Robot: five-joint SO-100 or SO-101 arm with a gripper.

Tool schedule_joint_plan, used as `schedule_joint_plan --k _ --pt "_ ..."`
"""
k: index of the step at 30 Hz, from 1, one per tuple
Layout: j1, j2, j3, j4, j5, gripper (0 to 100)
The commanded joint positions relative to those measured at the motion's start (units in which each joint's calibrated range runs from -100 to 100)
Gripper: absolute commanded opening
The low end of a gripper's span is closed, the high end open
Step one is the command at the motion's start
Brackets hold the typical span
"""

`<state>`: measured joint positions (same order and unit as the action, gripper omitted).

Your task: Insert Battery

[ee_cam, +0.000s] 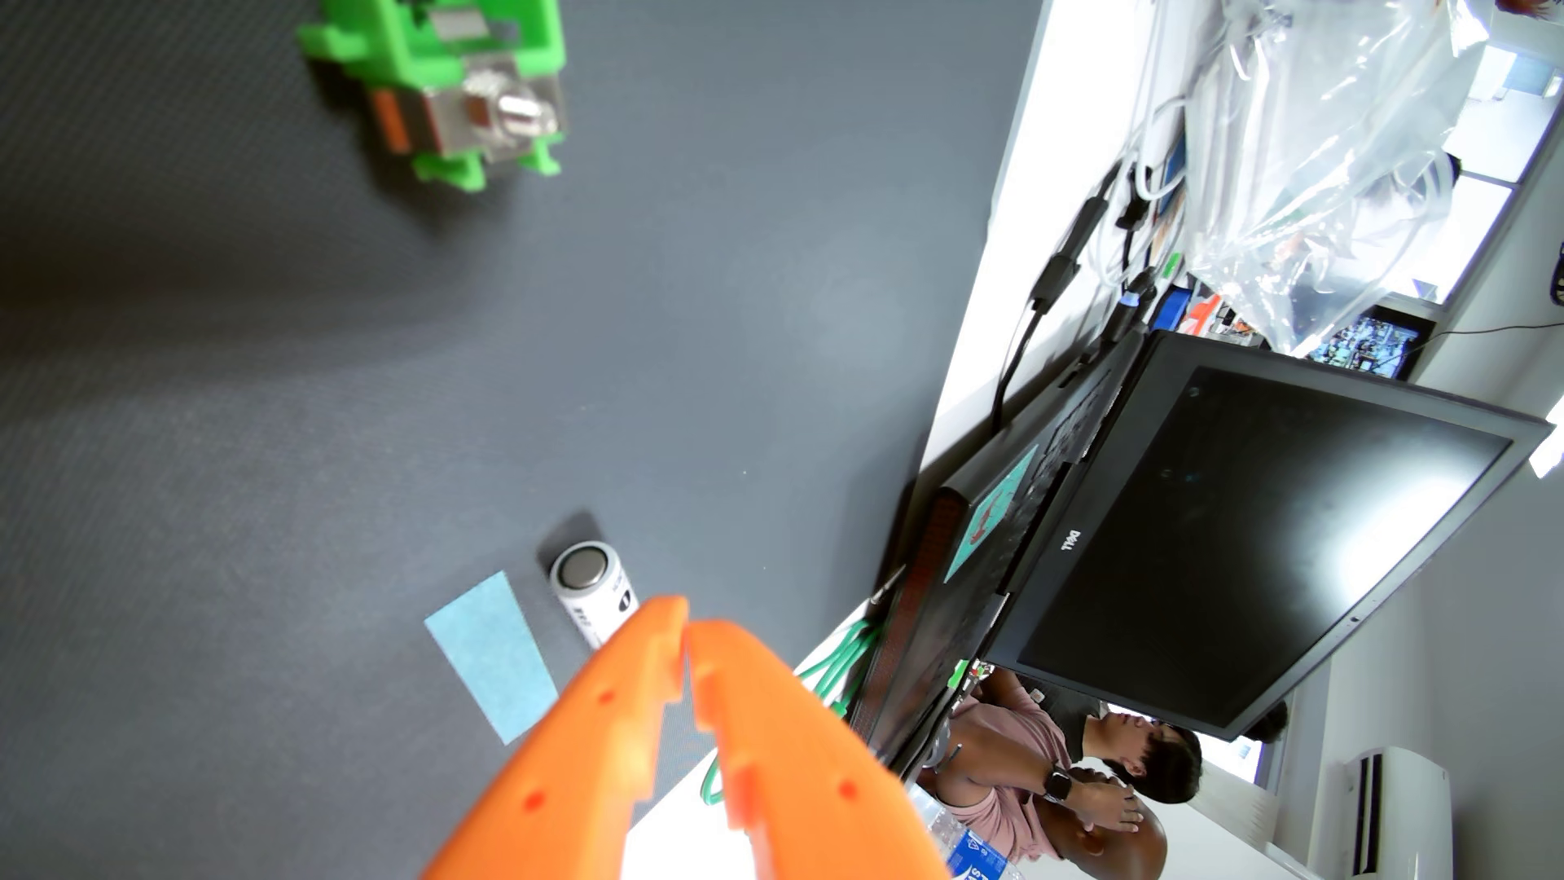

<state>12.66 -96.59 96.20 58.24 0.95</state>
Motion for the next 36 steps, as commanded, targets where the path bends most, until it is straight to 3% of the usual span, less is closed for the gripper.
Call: schedule_joint_plan --k 1,36 --pt "0.1 -0.3 -0.5 -0.2 0.1 2" --pt "-0.7 -0.3 -0.4 -0.2 0.2 2"
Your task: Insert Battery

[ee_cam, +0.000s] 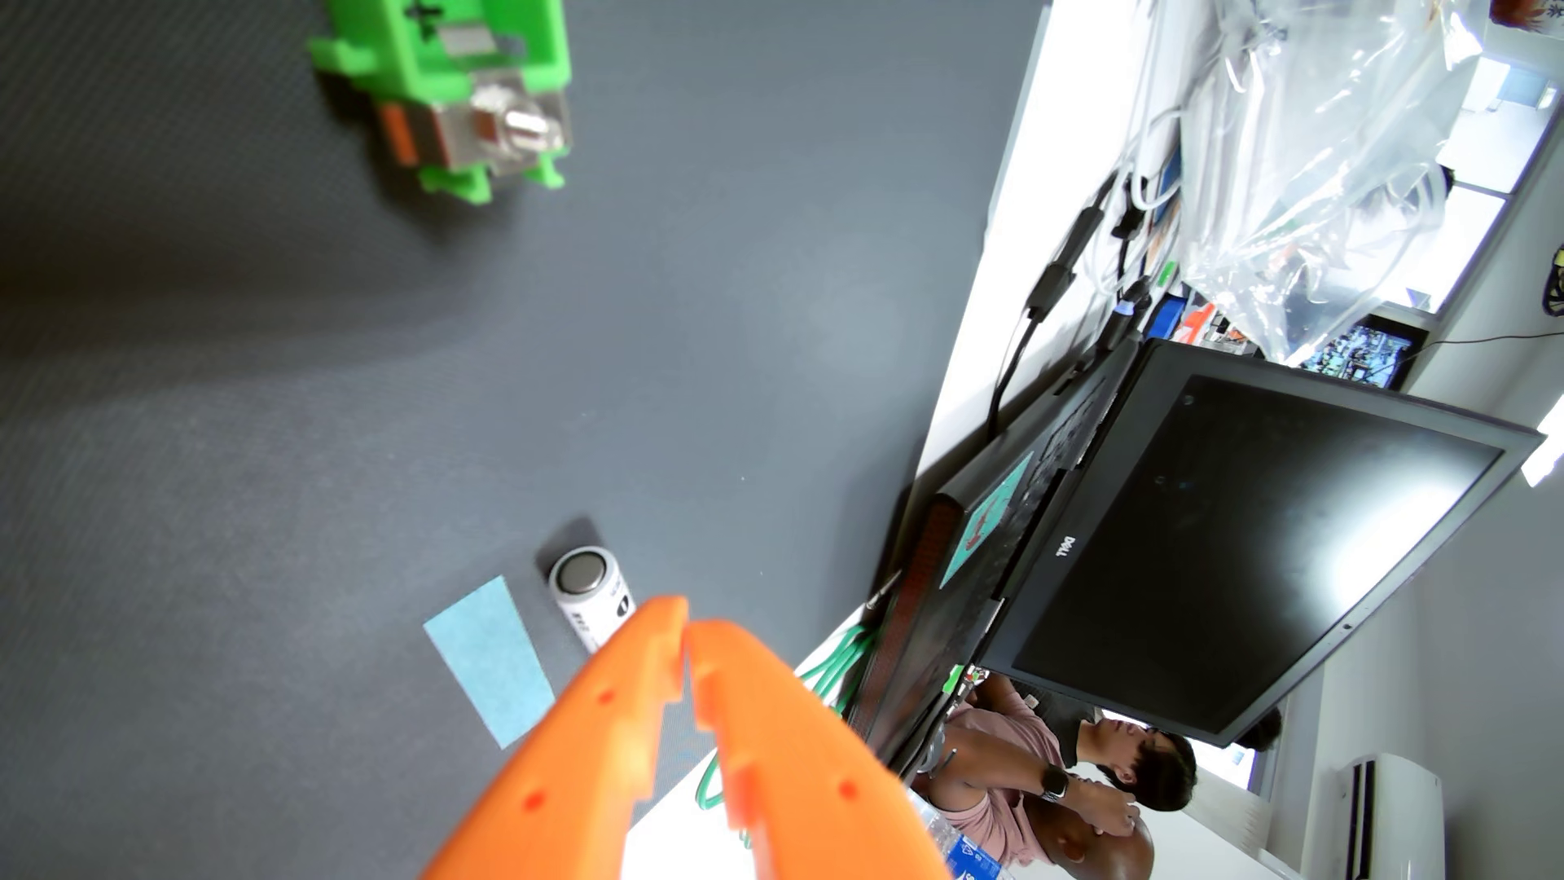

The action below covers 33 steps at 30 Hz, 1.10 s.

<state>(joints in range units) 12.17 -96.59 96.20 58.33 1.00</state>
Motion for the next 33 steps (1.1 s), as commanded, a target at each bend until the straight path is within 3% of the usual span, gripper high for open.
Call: schedule_joint_plan --k 1,13,16,22,28,33 --pt "-0.4 -0.3 -0.3 -0.6 0.1 2" --pt "-0.2 -0.2 -2.5 0.7 0.2 1" --pt "0.5 0.3 -9.1 6.3 0.5 1" --pt "1.6 2.8 -19.9 11.9 6.7 1" --pt "14.8 17.8 -36.8 12.2 7.6 1" --pt "17.2 40.4 -55.3 20.4 9.3 2"
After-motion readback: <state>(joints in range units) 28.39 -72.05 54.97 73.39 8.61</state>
